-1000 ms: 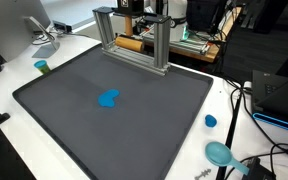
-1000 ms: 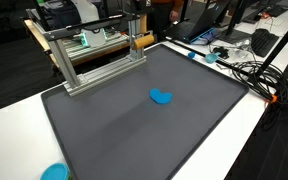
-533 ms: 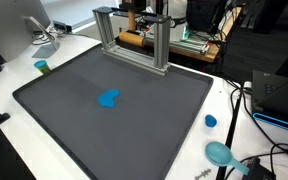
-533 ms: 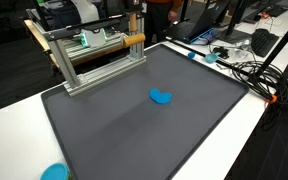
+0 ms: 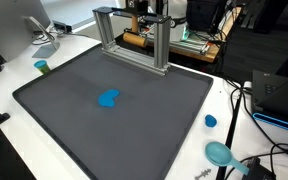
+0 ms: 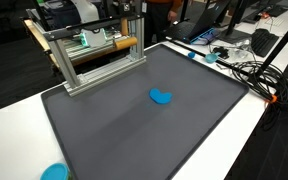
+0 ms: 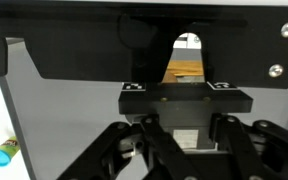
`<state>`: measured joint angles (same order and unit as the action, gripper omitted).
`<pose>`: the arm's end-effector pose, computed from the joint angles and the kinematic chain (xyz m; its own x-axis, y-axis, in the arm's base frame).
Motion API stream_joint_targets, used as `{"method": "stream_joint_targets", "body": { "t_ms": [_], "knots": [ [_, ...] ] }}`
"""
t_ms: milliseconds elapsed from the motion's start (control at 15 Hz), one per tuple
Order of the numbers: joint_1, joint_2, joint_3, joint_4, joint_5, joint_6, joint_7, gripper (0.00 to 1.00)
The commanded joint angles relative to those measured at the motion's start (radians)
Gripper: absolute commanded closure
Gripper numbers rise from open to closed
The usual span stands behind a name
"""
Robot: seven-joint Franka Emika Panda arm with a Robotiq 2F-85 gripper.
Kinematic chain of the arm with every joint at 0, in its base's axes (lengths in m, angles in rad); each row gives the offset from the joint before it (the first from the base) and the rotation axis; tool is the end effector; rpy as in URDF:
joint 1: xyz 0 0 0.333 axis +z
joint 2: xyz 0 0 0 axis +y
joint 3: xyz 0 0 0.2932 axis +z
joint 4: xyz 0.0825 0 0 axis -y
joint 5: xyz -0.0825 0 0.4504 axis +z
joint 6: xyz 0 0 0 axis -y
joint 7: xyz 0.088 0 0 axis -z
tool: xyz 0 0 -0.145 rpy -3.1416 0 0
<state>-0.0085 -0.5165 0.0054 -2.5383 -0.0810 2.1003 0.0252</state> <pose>0.4675 -0.0082 0.3692 0.9968 0.0122 0.0787 0.0064 -0.9973 0.0735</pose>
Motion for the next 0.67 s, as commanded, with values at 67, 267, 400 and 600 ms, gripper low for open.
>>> {"method": "stream_joint_targets", "body": {
  "t_ms": [67, 267, 400, 600],
  "knots": [
    [0.002, -0.086, 0.006, -0.065, 0.011, -0.002, 0.011, 0.78],
    [0.008, -0.104, 0.009, -0.087, 0.014, -0.004, 0.005, 0.78],
    [0.011, -0.112, 0.010, -0.100, 0.017, -0.005, 0.005, 0.78],
    [0.011, -0.129, 0.013, -0.121, 0.016, -0.002, 0.013, 0.78]
  ]
}}
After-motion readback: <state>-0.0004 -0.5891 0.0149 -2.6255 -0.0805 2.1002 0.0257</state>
